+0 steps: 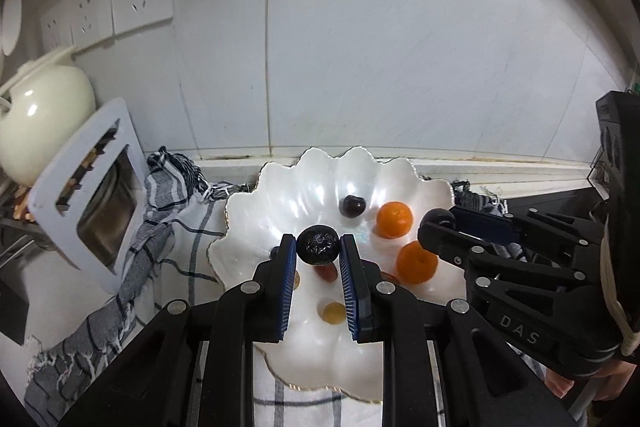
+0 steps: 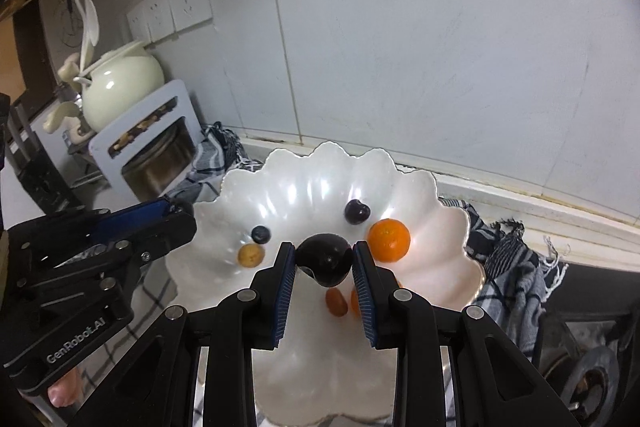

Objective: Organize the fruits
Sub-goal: 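Carry both dark plums over the white bowl with both grippers, then open both grippers to drop the dark plums into the bowl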

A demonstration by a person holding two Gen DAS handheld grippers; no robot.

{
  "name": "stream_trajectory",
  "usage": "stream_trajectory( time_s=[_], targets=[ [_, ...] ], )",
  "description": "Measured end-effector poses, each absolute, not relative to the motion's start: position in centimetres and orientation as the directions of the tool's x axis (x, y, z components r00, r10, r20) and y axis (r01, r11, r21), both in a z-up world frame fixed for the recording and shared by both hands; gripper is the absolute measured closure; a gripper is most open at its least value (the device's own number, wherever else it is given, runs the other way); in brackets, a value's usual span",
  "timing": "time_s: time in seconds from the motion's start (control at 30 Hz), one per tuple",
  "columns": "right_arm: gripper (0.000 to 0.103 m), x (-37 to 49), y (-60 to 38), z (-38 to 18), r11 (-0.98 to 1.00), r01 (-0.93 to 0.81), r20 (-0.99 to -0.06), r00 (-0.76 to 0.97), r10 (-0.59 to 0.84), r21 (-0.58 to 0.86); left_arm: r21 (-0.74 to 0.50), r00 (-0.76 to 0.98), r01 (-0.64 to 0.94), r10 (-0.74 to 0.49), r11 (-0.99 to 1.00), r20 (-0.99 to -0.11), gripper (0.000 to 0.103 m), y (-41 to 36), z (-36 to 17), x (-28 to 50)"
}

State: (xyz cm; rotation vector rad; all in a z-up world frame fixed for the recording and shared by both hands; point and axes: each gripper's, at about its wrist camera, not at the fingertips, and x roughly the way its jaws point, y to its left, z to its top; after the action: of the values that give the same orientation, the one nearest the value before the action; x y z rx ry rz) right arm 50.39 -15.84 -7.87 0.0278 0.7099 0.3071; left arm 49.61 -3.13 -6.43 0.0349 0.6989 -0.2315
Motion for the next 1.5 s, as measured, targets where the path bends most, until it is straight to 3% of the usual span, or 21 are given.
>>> stream_trajectory(
  time_s=[0.3, 0.37, 0.4, 0.47, 0.67, 1.03, 1.27, 1.5],
  targets=[
    [0.072, 52.8, -15.8, -8.9, 0.961, -0.242, -0.669, 0.693, 0.268, 0.134, -0.051, 0.699, 0.229, -0.201, 0.972, -0.686, 0.079, -3.4, -7.8, 52.2],
    [0.071, 53.1, -15.9, -9.1, 0.962, -0.235, -0.682, 0.682, 0.265, 0.139, -0.055, 0.689, 0.234, -0.205, 0.971, -0.695, 0.064, -3.5, -7.9, 52.6],
    [0.066, 53.3, -15.9, -9.2, 0.963, -0.229, -0.688, 0.678, 0.26, 0.138, -0.057, 0.686, 0.236, -0.208, 0.97, -0.697, 0.059, -3.5, -7.9, 52.7],
    [0.054, 53.3, -16.1, -9.2, 0.967, -0.219, -0.689, 0.681, 0.248, 0.132, -0.053, 0.688, 0.238, -0.207, 0.97, -0.695, 0.055, -3.4, -7.9, 52.7],
    [0.049, 52.1, -16.8, -8.6, 0.981, -0.152, -0.686, 0.702, 0.191, 0.118, -0.021, 0.709, 0.23, -0.183, 0.973, -0.681, 0.035, -2.8, -7.1, 51.8],
    [0.025, 46.1, -17.3, -6.2, 0.996, -0.073, -0.611, 0.788, 0.083, 0.042, 0.103, 0.816, 0.15, -0.064, 0.983, -0.574, 0.013, -1.5, -4.2, 45.9],
    [0.024, 40.4, -17.7, -3.8, 0.997, -0.068, -0.533, 0.843, 0.072, 0.027, 0.126, 0.872, 0.094, -0.02, 0.988, -0.489, 0.001, -1.2, -2.0, 40.0],
    [0.021, 34.4, -18.5, -2.3, 0.998, -0.054, -0.47, 0.88, 0.065, 0.037, 0.099, 0.906, 0.044, 0.002, 0.994, -0.423, 0.0, -0.9, -0.7, 33.3]
  ],
)
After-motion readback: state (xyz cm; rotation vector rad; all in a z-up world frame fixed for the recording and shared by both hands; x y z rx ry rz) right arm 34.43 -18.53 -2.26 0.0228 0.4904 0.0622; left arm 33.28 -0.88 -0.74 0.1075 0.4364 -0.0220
